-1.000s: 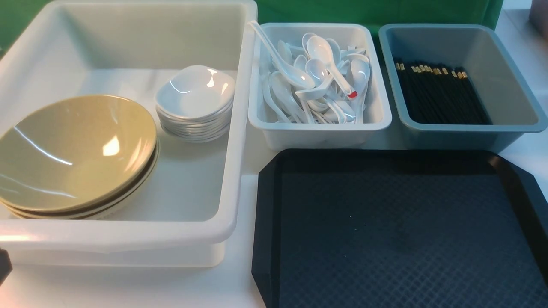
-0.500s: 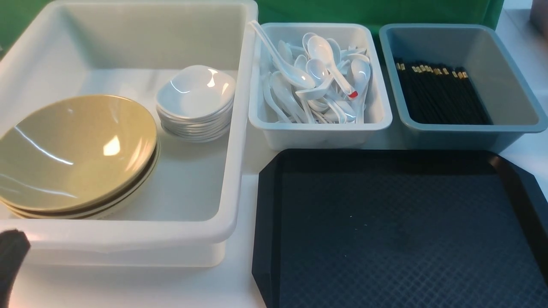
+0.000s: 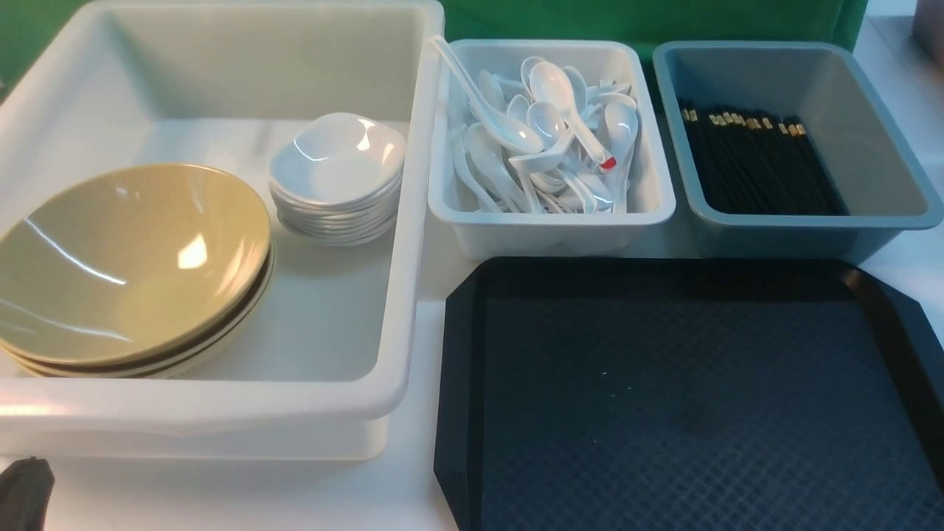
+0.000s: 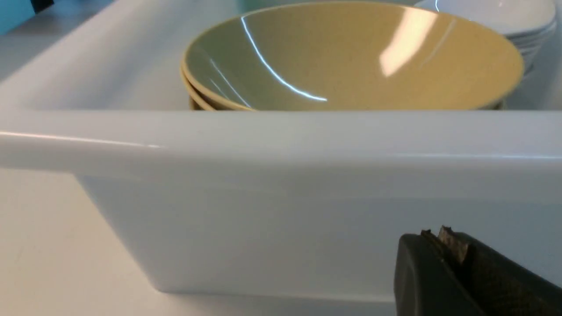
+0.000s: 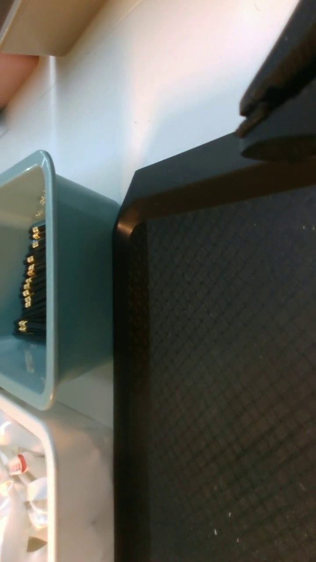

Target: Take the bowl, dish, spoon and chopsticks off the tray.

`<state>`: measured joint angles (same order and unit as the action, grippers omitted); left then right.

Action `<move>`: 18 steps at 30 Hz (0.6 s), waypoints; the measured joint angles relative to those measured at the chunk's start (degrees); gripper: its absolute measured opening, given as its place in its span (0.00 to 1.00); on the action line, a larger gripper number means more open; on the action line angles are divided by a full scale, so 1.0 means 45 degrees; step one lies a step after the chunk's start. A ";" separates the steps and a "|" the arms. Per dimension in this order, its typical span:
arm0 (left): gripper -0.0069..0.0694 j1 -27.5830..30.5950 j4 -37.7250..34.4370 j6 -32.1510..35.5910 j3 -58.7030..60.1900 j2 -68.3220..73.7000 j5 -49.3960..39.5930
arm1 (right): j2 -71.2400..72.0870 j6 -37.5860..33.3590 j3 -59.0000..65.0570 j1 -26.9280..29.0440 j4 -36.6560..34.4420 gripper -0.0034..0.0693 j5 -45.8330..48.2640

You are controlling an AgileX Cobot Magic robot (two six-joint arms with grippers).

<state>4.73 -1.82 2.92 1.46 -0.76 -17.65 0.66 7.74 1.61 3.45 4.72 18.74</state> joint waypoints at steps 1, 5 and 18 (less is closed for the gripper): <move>0.08 0.0000 0.0000 0.0000 0.0000 0.0000 0.0000 | 0.0000 0.0000 0.0000 0.0000 0.0000 0.16 0.0000; 0.08 0.0000 0.0101 -0.0012 0.0000 0.0000 0.0000 | 0.0000 0.0000 0.0000 0.0000 0.0000 0.17 0.0000; 0.08 0.0000 0.0207 -0.0052 0.0000 0.0000 0.0000 | 0.0000 0.0000 0.0000 0.0000 0.0000 0.18 0.0000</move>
<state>4.73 -0.88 2.68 1.46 -0.76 -17.65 0.66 7.74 1.61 3.45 4.72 18.74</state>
